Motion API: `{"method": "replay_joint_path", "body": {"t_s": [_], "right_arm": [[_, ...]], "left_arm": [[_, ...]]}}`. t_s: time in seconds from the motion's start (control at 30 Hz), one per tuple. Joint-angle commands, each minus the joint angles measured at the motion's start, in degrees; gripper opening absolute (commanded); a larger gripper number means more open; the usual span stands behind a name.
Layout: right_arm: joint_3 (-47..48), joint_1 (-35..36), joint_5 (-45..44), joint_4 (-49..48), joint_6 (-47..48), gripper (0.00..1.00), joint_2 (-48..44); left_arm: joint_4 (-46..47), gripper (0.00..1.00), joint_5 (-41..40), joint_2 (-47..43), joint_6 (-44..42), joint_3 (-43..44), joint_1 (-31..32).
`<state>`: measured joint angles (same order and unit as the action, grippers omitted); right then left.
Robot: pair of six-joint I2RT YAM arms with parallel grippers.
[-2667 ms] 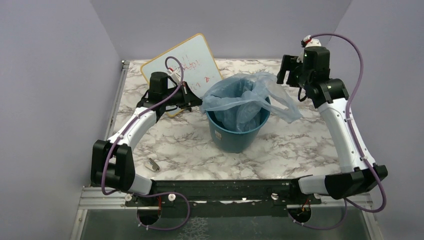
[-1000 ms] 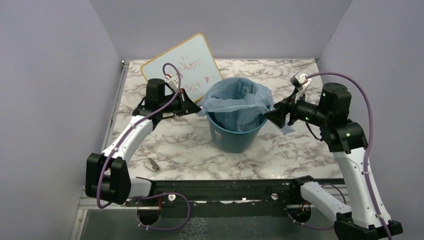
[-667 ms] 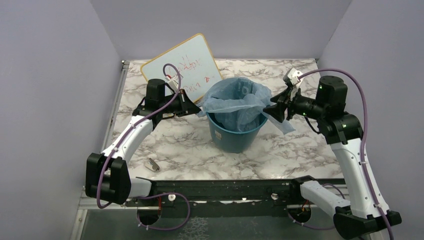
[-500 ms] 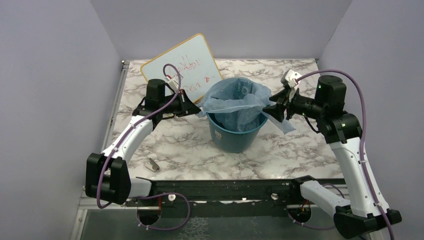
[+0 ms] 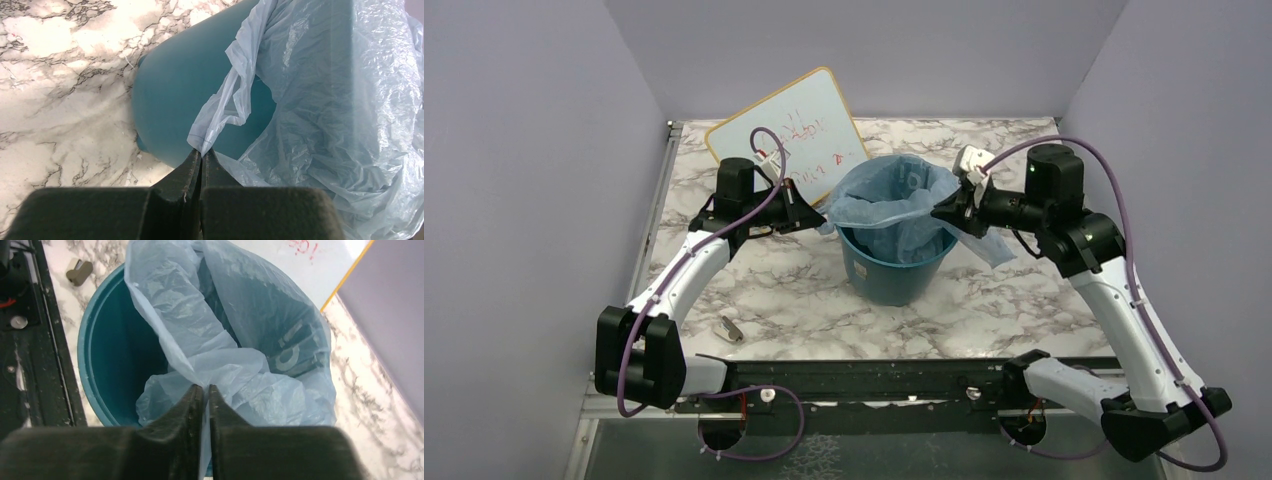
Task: Put the trash bags into the trash bin
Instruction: Place the trash bag in the trash bin.
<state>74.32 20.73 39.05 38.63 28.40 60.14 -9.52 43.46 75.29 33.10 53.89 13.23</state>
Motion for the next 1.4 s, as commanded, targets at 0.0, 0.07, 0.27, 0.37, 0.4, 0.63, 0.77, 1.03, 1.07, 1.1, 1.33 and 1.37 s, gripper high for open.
{"method": "replay_joint_path", "body": {"t_s": [0.0,0.07,0.27,0.37,0.4,0.63,0.77,1.03,1.07,1.1,1.33,1.37], "right_arm": [[1.2,2.0,-1.2,-0.4,2.9,0.06,-1.3],[-0.4,2.1,-0.2,0.4,4.0,0.0,-3.3],[-3.6,2.2,6.1,12.0,6.5,0.01,-8.4],[-6.4,2.1,9.5,14.8,7.0,0.0,-9.8],[-6.6,2.2,10.2,15.3,6.9,0.01,-10.1],[-6.5,2.2,17.4,22.1,9.6,0.01,-9.1],[-8.5,2.1,16.1,23.6,10.3,0.0,-9.0],[-13.5,2.2,12.5,19.8,8.7,0.0,-9.3],[-14.0,2.2,12.7,18.8,8.4,0.0,-9.3],[-14.4,2.1,12.7,17.6,7.7,0.0,-9.3],[-16.7,2.2,3.9,12.1,4.6,0.0,-9.2],[-17.0,2.1,3.6,11.6,4.4,0.01,-9.2]], "left_arm": [[0.2,0.0,0.8,-0.2,-0.6,2.0,-0.2],[0.7,0.0,1.1,-0.3,0.1,2.1,-0.2],[-0.2,0.0,0.0,-1.3,0.6,1.6,-0.2],[0.5,0.0,0.1,-0.7,1.2,1.1,-0.2],[0.6,0.0,0.4,-0.4,1.4,1.1,-0.2],[0.5,0.0,1.2,-1.0,1.2,1.0,-0.2],[-1.0,0.0,1.5,-1.5,0.4,0.5,-0.2],[-2.6,0.0,1.1,-4.8,-1.0,-1.8,-0.2],[-2.5,0.0,1.3,-4.9,-1.0,-2.2,-0.2],[-2.4,0.0,1.8,-4.9,-1.0,-2.4,-0.2],[-2.9,0.0,1.4,-4.6,-3.3,-4.1,-0.2],[-2.6,0.0,1.0,-4.2,-3.5,-4.8,-0.2]]}}
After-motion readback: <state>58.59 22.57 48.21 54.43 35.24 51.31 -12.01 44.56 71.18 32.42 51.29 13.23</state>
